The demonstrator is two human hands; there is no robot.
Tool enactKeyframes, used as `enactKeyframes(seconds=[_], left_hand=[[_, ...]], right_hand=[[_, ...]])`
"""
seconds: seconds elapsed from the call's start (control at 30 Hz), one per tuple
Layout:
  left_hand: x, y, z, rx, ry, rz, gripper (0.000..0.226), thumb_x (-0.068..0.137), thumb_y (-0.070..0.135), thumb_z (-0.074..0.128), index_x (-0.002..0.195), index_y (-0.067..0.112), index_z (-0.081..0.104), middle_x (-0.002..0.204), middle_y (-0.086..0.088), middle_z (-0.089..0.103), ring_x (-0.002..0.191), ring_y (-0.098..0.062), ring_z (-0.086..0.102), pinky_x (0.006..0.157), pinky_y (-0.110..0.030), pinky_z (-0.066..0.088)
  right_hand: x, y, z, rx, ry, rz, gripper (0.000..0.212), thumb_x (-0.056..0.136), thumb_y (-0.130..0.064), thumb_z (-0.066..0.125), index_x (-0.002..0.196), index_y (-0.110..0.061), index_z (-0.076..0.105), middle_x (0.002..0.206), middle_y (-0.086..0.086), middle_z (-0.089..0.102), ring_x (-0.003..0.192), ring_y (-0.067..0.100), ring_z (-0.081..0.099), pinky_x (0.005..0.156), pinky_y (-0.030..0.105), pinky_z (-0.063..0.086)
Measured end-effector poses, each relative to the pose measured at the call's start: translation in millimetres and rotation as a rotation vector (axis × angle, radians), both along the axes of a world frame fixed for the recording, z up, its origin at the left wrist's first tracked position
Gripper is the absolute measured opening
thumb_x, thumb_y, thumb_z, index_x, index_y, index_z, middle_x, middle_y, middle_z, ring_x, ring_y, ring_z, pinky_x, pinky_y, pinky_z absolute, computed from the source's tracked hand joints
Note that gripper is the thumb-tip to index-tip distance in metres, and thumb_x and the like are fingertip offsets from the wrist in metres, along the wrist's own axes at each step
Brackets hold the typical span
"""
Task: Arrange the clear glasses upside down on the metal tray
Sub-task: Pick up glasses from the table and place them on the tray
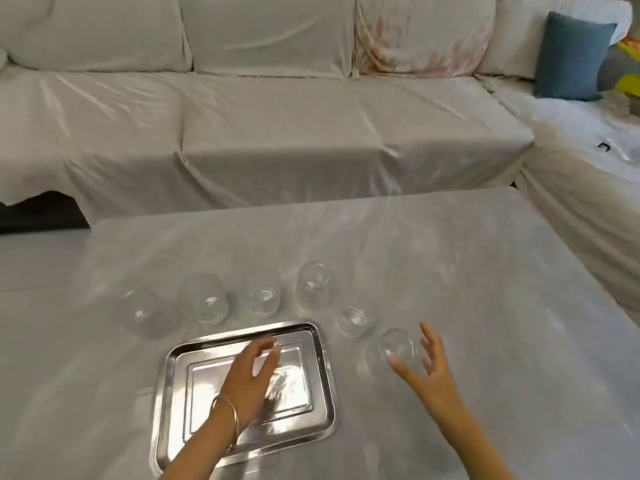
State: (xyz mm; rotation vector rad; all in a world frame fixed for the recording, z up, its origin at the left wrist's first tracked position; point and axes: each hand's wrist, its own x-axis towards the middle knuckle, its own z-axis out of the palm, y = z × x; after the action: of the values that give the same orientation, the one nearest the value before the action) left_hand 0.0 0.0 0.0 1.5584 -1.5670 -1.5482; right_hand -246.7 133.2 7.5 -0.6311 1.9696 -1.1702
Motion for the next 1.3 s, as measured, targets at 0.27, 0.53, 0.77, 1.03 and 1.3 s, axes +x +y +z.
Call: enactKeyframes(seconds=[0.27, 0.53, 0.77, 1.03, 1.3], left_hand=[[-48, -3, -92, -0.255, -0.046, -0.277, 0.054, 0.081, 0.056, 0.045, 0.129, 0.033, 0.043, 0.136, 0.010, 0.041, 0.126, -0.006, 0.035, 0.107, -0.024, 0.027], [-43, -12, -114, -0.463, -0.103, -0.306, 0.047, 0.085, 0.053, 0.042, 0.127, 0.031, 0.044, 0.139, 0.008, 0.042, 0.138, -0.014, 0.023, 0.114, -0.036, 0.021], [-28, 1, -101, -0.451, 0.018, -0.287, 0.039, 0.088, 0.047, 0.044, 0.125, 0.035, 0.046, 0.134, 0.013, 0.042, 0.133, -0.008, 0.028, 0.109, -0.027, 0.023], [18, 33, -57, -0.432, 0.197, -0.388, 0.046, 0.073, 0.064, 0.051, 0.117, 0.053, 0.048, 0.125, 0.033, 0.048, 0.112, 0.022, 0.040, 0.087, 0.001, 0.032], [113, 48, -18, -0.533, 0.223, -0.256, 0.056, 0.062, 0.061, 0.069, 0.114, 0.051, 0.049, 0.118, 0.024, 0.060, 0.109, 0.006, 0.055, 0.091, -0.018, 0.046]], right_hand=[[-7, -8, -95, -0.279, 0.161, 0.006, 0.080, 0.058, -0.035, 0.081, 0.129, -0.037, 0.045, 0.124, -0.027, 0.054, 0.115, -0.010, 0.051, 0.094, 0.012, 0.043], [-11, -14, -118, -0.389, 0.250, -0.061, 0.060, 0.057, -0.043, 0.080, 0.112, -0.042, 0.055, 0.107, -0.032, 0.063, 0.102, -0.014, 0.057, 0.076, -0.001, 0.041], [1, -10, -107, -0.421, 0.217, -0.060, 0.058, 0.051, -0.048, 0.080, 0.106, -0.039, 0.060, 0.106, -0.018, 0.068, 0.097, -0.011, 0.061, 0.085, 0.021, 0.046], [80, -24, -49, -0.531, 0.029, 0.203, 0.059, 0.053, -0.048, 0.083, 0.107, -0.036, 0.064, 0.107, -0.013, 0.072, 0.101, 0.001, 0.066, 0.077, 0.016, 0.052], [189, -40, -13, -0.514, -0.017, 0.503, 0.067, 0.056, -0.055, 0.083, 0.117, -0.041, 0.058, 0.115, -0.015, 0.069, 0.108, 0.003, 0.063, 0.092, 0.029, 0.053]])
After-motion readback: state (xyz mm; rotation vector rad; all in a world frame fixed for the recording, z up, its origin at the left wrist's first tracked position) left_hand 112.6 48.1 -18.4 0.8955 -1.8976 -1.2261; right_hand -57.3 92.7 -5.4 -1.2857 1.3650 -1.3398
